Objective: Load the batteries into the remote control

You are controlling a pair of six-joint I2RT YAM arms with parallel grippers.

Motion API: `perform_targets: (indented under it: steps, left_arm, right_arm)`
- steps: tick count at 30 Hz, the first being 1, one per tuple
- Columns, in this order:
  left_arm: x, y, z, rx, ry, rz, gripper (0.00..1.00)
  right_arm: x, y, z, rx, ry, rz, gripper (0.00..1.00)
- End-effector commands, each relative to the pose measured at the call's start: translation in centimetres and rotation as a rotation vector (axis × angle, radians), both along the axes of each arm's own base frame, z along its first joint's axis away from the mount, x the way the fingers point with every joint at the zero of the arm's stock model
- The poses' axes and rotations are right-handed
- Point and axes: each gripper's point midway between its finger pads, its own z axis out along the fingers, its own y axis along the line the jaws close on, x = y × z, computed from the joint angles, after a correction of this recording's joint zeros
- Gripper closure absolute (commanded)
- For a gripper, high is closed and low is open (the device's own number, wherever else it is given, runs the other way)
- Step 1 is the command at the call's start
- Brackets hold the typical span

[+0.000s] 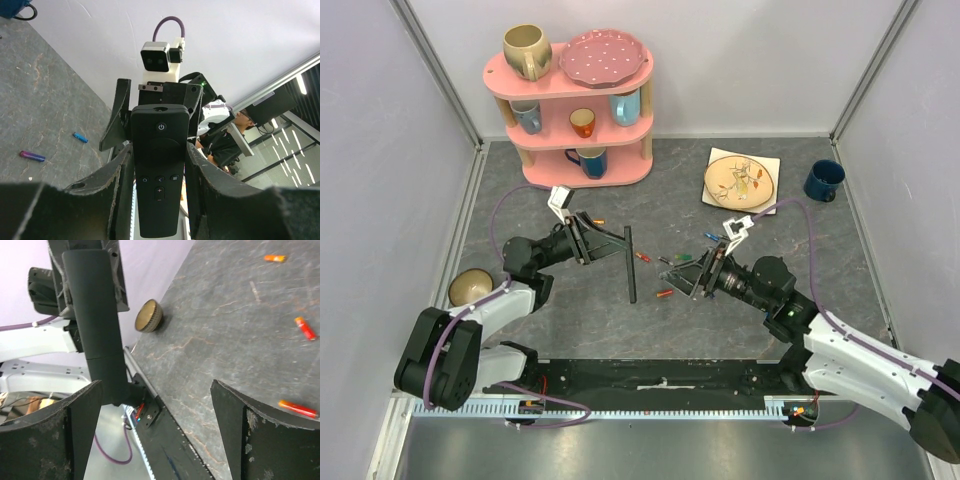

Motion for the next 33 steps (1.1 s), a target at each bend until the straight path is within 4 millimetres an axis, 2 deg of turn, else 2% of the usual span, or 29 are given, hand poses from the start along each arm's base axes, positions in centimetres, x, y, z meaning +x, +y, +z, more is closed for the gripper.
perform_targets:
  steps: [1, 9, 19, 33]
  left_arm:
    - [-3.6, 1.2, 4.0, -0.092, -0.335, -0.034, 0.98]
    - [-2.9, 1.0, 4.6, -0.098, -0.334, -0.023, 0.98]
    - [-3.1, 0.8, 4.9, -0.107, -0.327, -0.032, 0.98]
    - [-3.4, 0.8, 5.5, -0.126, -0.334, -0.025, 0.98]
  right_arm:
    - [-2.5, 1.6, 5.3, 0.17, -0.094, 0.182, 0.05]
    - [-2.4, 3.0, 4.9, 0.13, -0.109, 0.236, 0.05]
    - [-2.3, 6.2, 4.1, 0.118, -0.112, 0.29, 0.09]
    - [-3.0, 8.0, 4.7, 0.195, -0.115, 0.372, 0.15]
